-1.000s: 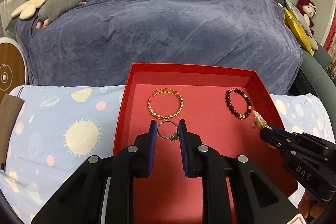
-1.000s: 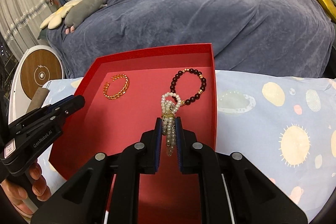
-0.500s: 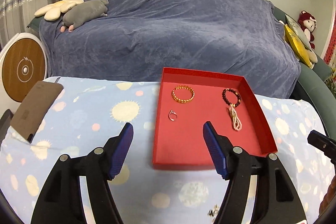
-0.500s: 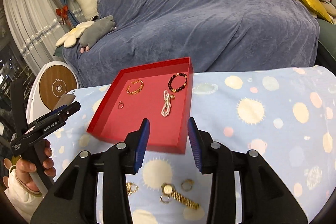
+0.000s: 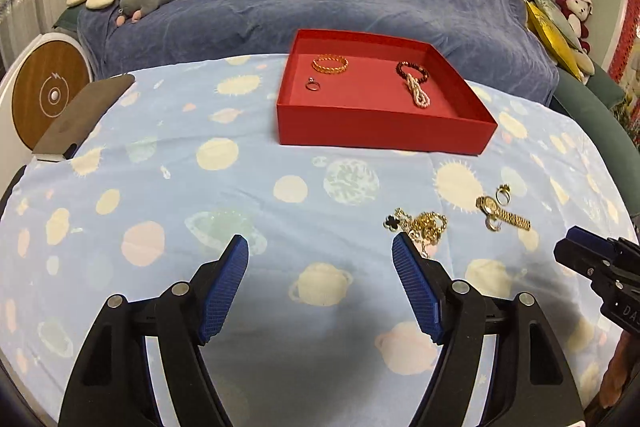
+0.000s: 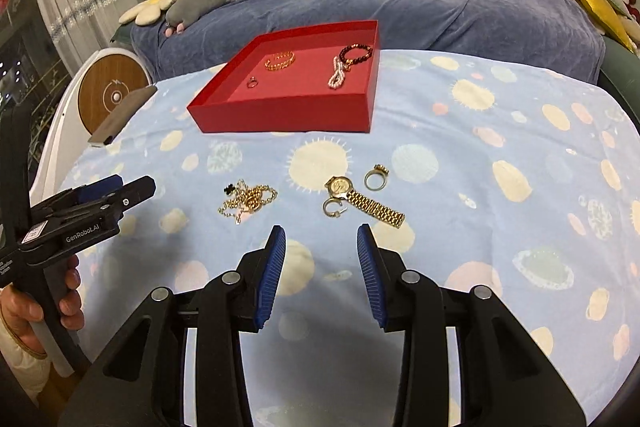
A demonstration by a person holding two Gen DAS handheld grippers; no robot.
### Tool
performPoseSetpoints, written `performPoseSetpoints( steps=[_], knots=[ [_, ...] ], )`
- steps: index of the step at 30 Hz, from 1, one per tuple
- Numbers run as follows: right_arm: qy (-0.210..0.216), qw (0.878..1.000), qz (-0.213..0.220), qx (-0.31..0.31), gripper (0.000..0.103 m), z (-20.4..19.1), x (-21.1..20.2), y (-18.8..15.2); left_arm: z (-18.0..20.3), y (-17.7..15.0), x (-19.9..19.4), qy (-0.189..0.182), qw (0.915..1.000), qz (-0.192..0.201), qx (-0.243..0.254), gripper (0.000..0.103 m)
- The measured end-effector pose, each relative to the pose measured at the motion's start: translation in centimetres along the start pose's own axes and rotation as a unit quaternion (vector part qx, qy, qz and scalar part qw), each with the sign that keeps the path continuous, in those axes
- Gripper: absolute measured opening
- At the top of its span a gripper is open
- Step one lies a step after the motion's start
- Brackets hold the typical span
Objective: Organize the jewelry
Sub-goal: 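Withdraw both open grippers from the box back to the jewelry, then grasp a gold chain with the right gripper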
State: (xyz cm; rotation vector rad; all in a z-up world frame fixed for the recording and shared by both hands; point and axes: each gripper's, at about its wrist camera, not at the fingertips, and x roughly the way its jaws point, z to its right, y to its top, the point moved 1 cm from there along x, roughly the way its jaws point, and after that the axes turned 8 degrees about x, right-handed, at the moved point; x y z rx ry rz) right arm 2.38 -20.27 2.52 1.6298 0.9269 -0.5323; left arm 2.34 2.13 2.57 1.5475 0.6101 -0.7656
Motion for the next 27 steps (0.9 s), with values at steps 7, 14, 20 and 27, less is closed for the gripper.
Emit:
performPoseSetpoints(
  steps=[7, 14, 20, 27],
  knots=[
    [0.009, 1.0, -0.006, -0.014, 0.036, -1.3, 0.8, -0.4, 0.6, -0.5, 0.0, -0.002, 0.9999, 0.003, 0.011, 0.072],
    [0.012, 1.0, -0.015, -0.018, 0.036, -1.8, 1.3, -0.5, 0.6, -0.4, 0.0, -0.002, 0.9999, 0.002, 0.012, 0.072],
    [0.018, 0.999, -0.018, -0.022, 0.036, -2.7, 1.9, -0.3, 0.7, -0.5, 0.3, -0.001, 0.9999, -0.003, 0.014, 0.072],
    [0.033, 0.998, -0.038, -0.022, 0.036, -4.1, 4.3, 0.0, -0.4, -1.0, 0.5, -0.005, 0.9999, -0.015, 0.003, 0.072]
  ],
)
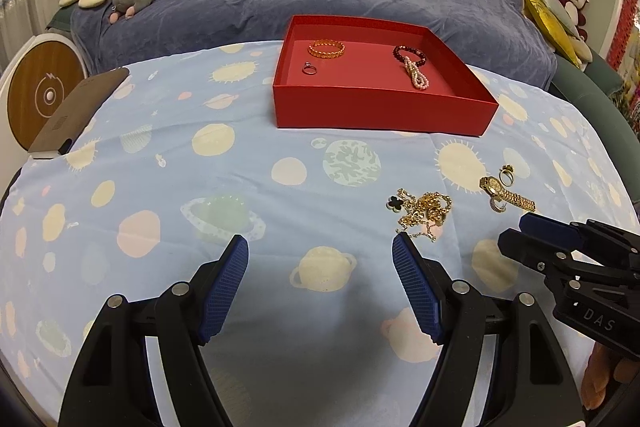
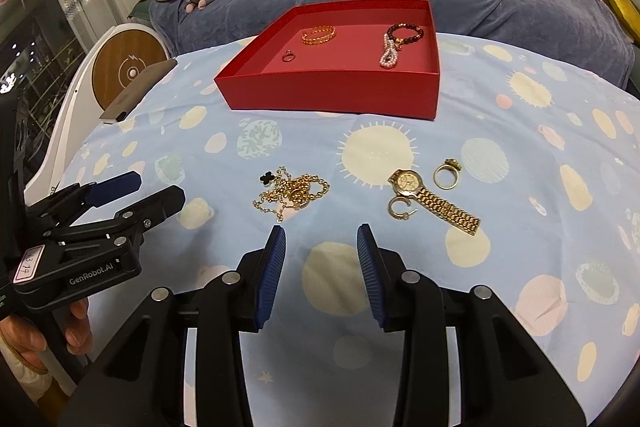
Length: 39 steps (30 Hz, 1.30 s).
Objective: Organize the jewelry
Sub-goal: 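Grasp a gold chain with the right gripper, then grasp the gold chain with black clover pendant with the left gripper while the right holds its chain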
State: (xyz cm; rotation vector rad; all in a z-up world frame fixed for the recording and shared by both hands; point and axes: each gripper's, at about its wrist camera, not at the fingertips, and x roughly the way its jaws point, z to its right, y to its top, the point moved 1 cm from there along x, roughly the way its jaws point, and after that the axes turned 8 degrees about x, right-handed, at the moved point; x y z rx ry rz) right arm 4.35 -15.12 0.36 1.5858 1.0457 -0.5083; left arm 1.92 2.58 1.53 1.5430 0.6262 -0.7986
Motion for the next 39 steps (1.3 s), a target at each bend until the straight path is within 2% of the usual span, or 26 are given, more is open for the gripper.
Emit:
performPoseSetpoints(
  steps=[6, 8, 15, 18, 21, 26, 30, 39],
  knots=[
    [0.002, 1.0, -0.001, -0.024, 0.031, -1.7, 2.2, 0.5, -1.9, -0.6, -0.3, 0.006, 0.9998, -0.003, -0.018, 0.072],
    [-0.004, 1.0, 0.003, -0.028, 0.027, -2.0, 2.8, 1.0, -2.5, -0.8, -0.3, 0.007, 0.9997, -0.005, -0.024, 0.072],
    [-0.02, 1.0, 0.001, -0.003, 0.021, -0.5, 5.1, 2.9, -3.6, -1.3, -0.5, 0.008, 0.9993, -0.007, -0.035, 0.072],
    [-0.032, 0.999, -0.011, -0.01, 0.008, -0.3, 6.3, 2.5, -3.7, -1.2, -0.5, 0.005, 0.9993, -0.007, -0.038, 0.072],
    [-0.046, 0.998, -0.004, -0.039, 0.003, -0.8, 6.1, 2.0, -3.7, -1.1, -0.5, 0.005, 0.9993, -0.006, -0.036, 0.072],
    [-0.057, 0.997, -0.013, -0.043, 0.003, -0.3, 4.9, 1.1, -3.4, -0.9, -0.4, 0.003, 0.9994, -0.006, -0.035, 0.072],
    [-0.058, 0.998, -0.012, -0.024, 0.003, 1.5, 2.2, 0.1, -2.3, -0.5, -0.3, -0.005, 0.9996, -0.003, -0.027, 0.072],
    [-0.035, 0.999, 0.009, 0.01, 0.003, 3.9, -3.3, -1.0, 2.1, -0.1, 2.0, -0.061, 0.9976, -0.029, -0.011, 0.072]
  ],
)
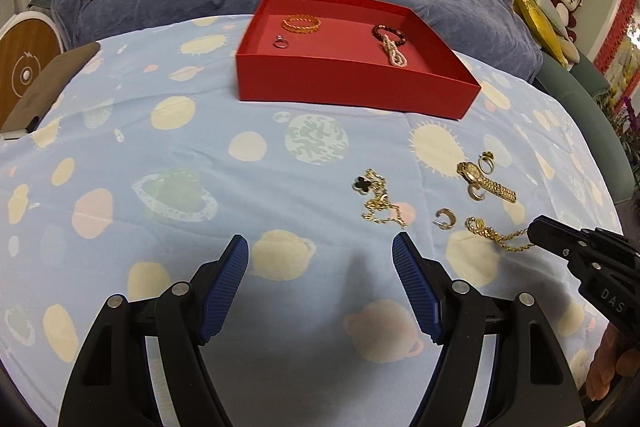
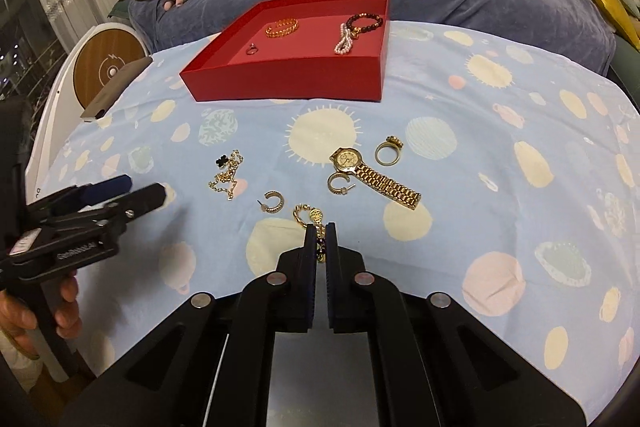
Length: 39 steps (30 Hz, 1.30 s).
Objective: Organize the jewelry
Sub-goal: 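Grasp the gold chain with black clover pendant with the left gripper while the right holds its chain, then carry both chains over the red box and open the left gripper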
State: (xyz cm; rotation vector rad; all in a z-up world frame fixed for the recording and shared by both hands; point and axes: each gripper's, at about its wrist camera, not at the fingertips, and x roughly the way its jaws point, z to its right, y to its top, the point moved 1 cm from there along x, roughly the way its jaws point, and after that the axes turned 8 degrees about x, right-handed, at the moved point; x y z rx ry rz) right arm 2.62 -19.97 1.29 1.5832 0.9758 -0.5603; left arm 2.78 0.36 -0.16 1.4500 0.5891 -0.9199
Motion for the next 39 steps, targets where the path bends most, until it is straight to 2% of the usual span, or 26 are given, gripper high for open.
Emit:
performPoseSetpoints(
  steps=[2, 7, 12, 15, 17, 19, 20, 26, 32, 39],
  knots=[
    [0.003, 1.0, 0.0, 0.002, 0.003, 0.3, -0.3, -0.1, 0.8, 0.3, 0.6, -0.012, 0.9999, 0.001, 0.003, 0.072],
    [0.007, 1.0, -0.015, 0.018, 0.003, 1.2, 0.0, -0.6, 2.1, 1.1, 2.4, -0.015, 0.9998, 0.007, 0.013, 0.071],
    [0.01, 1.0, -0.019, 0.019, 0.003, 1.4, -0.1, -1.0, 3.2, 1.6, 4.3, 0.008, 0.9995, 0.012, 0.028, 0.057],
    [0.011, 0.999, -0.022, 0.022, 0.003, 1.7, 0.0, -1.0, 4.1, 1.8, 4.7, 0.025, 0.9983, 0.016, 0.051, 0.04],
    [0.009, 0.999, -0.022, 0.023, 0.003, 1.9, 0.0, -1.1, 4.6, 1.6, 4.8, 0.042, 0.9963, 0.019, 0.072, 0.021],
    [0.009, 0.999, -0.022, 0.025, 0.003, 2.0, -0.1, -1.1, 4.8, 1.5, 4.9, 0.051, 0.9948, 0.023, 0.084, 0.007],
    [0.009, 0.999, -0.022, 0.026, 0.003, 2.1, -0.1, -1.0, 4.7, 1.5, 4.8, 0.05, 0.9949, 0.022, 0.085, 0.004],
    [0.011, 1.0, -0.009, 0.028, 0.003, 2.0, -0.9, -0.6, 3.9, 1.5, 3.3, 0.014, 0.9976, 0.016, 0.065, 0.003],
    [0.03, 0.999, 0.016, 0.032, 0.003, 1.7, -3.1, 0.5, 2.6, 2.0, -1.1, -0.01, 0.9975, 0.052, 0.047, 0.003],
    [0.053, 0.996, 0.074, 0.024, 0.003, -0.2, -7.2, 3.0, 1.2, 3.7, -6.4, -0.024, 0.9941, 0.1, 0.034, 0.003]
  ],
)
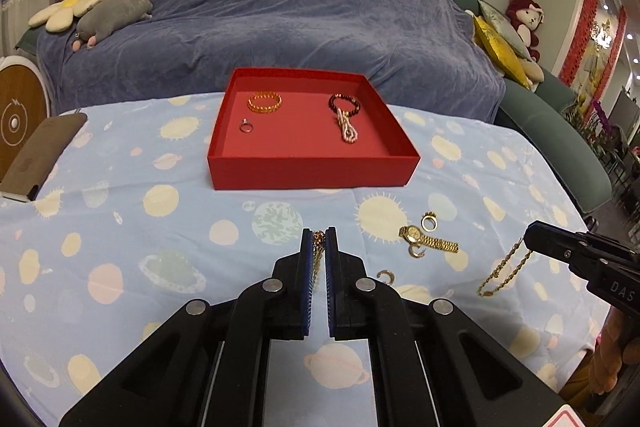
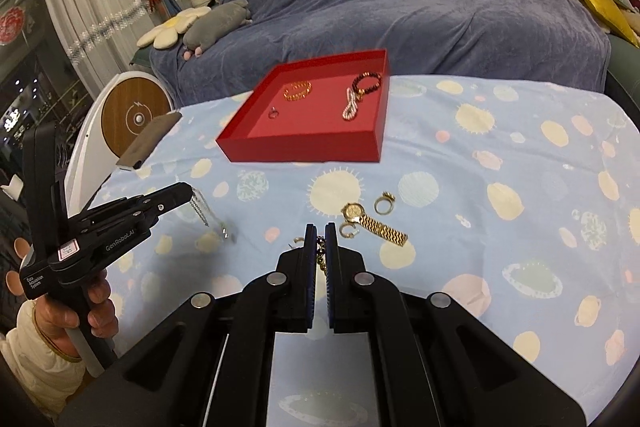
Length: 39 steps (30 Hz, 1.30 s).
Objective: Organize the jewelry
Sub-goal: 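Carry both chains over the red box and open the left gripper, then open the right gripper over the box and withdraw both grippers toward the jewelry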
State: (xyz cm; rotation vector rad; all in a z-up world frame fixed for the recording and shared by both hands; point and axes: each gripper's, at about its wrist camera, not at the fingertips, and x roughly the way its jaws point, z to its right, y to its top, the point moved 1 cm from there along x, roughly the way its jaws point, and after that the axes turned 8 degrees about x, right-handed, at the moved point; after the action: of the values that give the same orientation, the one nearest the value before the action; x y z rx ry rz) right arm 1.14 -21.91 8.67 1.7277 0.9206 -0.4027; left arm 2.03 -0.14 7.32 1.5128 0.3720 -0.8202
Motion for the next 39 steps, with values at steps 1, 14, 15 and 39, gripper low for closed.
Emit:
performPoseSetpoints(
  steps=[1, 14, 15, 39],
  knots=[
    [0.003, 1.0, 0.008, -0.002, 0.003, -0.4, -0.4, 0.6, -0.1, 0.6, -0.5, -0.001, 1.0, 0.006, -0.002, 0.003],
    [0.023, 0.998, 0.047, -0.025, 0.003, -4.2, 2.2, 12.2, -2.9, 11.5, -0.9, 0.008, 0.998, 0.063, 0.002, 0.003],
    [0.024, 0.998, 0.046, -0.022, 0.003, -4.3, 3.0, 13.0, -3.1, 12.2, -0.2, 0.013, 0.9979, 0.064, 0.001, 0.003],
    [-0.021, 1.0, -0.017, -0.003, 0.031, -0.5, 14.8, 14.4, -7.4, 14.1, 11.7, 0.065, 0.997, 0.013, -0.04, 0.056]
  ],
)
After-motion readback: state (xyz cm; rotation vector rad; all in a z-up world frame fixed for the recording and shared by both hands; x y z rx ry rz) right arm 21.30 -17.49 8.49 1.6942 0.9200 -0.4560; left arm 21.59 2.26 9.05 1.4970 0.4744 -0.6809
